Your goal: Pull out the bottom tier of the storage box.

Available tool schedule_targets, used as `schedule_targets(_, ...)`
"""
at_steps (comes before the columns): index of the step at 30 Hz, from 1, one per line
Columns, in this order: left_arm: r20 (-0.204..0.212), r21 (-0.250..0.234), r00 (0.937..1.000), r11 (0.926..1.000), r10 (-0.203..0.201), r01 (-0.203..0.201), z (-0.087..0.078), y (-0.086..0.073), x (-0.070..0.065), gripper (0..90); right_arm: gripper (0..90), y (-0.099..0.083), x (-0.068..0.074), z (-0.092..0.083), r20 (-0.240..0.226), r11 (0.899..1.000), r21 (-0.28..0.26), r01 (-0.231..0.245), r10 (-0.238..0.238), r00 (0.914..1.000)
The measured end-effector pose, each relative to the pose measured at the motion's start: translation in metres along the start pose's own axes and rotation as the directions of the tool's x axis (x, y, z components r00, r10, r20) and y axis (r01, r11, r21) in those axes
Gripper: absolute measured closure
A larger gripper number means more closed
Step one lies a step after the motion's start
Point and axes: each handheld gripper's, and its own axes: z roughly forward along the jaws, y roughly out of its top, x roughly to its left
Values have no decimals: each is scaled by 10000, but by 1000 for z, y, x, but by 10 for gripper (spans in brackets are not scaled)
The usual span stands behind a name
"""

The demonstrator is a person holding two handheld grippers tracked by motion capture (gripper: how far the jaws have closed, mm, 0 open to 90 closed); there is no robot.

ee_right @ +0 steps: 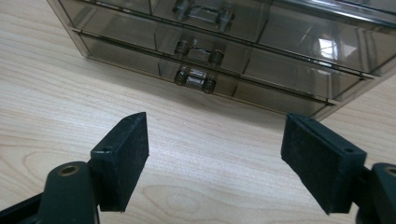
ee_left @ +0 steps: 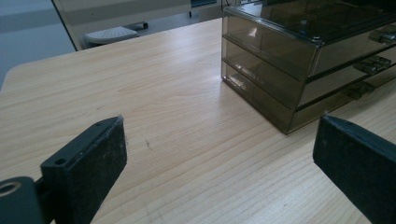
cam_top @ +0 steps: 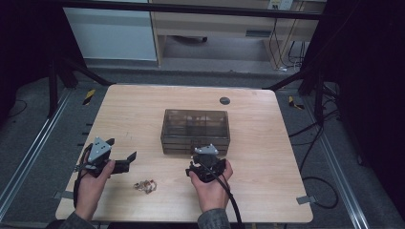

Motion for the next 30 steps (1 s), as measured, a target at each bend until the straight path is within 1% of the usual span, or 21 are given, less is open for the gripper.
schedule_targets(1, 7, 8, 10000, 10000, -18, 18, 0, 0, 0, 26, 242, 0, 0, 2, 41, 10000, 34, -43, 43, 10000)
schedule_targets(2, 28, -31, 10000, 10000, -31, 31, 0, 0, 0, 26, 246, 0, 1, 3, -20, 9995, 131, -287, 288, 9996)
schedule_targets(4, 7, -49, 10000, 10000, -6, 6, 0, 1, -1, 26, 251, -2, 0, 7, -23, 9992, 214, -327, 328, 9995)
schedule_targets(9, -16, 43, 10000, 10000, 48, -48, 1, 0, -1, 26, 269, -2, -3, 12, -234, 9977, 347, -579, 587, 9980)
schedule_targets(10, -26, 65, 10000, 10000, 46, -46, 1, 0, 0, 26, 276, 0, -2, 14, -369, 9970, 334, -694, 706, 9968)
schedule_targets(13, -69, 62, 10000, 10000, -7, 7, -1, -1, 1, 26, 279, 1, 0, 16, -396, 9972, 369, -643, 658, 9970)
schedule_targets(14, -75, 48, 10000, 10000, -38, 38, -2, -2, 2, 27, 288, 2, 2, 19, -424, 9976, 401, -573, 590, 9974)
schedule_targets(15, -85, 55, 9999, 10000, -76, 76, -2, -2, 3, 27, 288, 2, 2, 19, -424, 9976, 401, -573, 590, 9974)
schedule_targets(18, -112, 24, 9998, 9998, -193, 194, -4, -3, 5, 28, 292, 2, 5, 27, -462, 9960, 572, -683, 710, 9964)
schedule_targets(20, -132, -27, 9997, 9997, -226, 226, -5, -3, 6, 29, 296, 2, 7, 32, -447, 9954, 697, -650, 682, 9967)
schedule_targets(21, -167, -40, 9995, 9996, -269, 268, -6, -3, 7, 29, 296, 2, 7, 32, -447, 9954, 697, -650, 682, 9967)
schedule_targets(24, -311, -196, 9991, 9994, -294, 288, -8, -2, 8, 34, 302, 3, 8, 34, -449, 9944, 718, -771, 805, 9957)
schedule_targets(26, -294, -194, 9991, 9994, -309, 303, -7, -2, 9, 35, 302, 3, 9, 36, -512, 9929, 745, -922, 962, 9941)
schedule_targets(29, -226, -131, 9990, 9992, -383, 380, -6, -2, 10, 35, 301, 3, 12, 40, -507, 9920, 851, -936, 981, 9939)
schedule_targets(30, -200, -155, 9990, 9991, -391, 388, -6, -2, 10, 35, 306, 4, 14, 41, -523, 9912, 858, -1007, 1054, 9931)
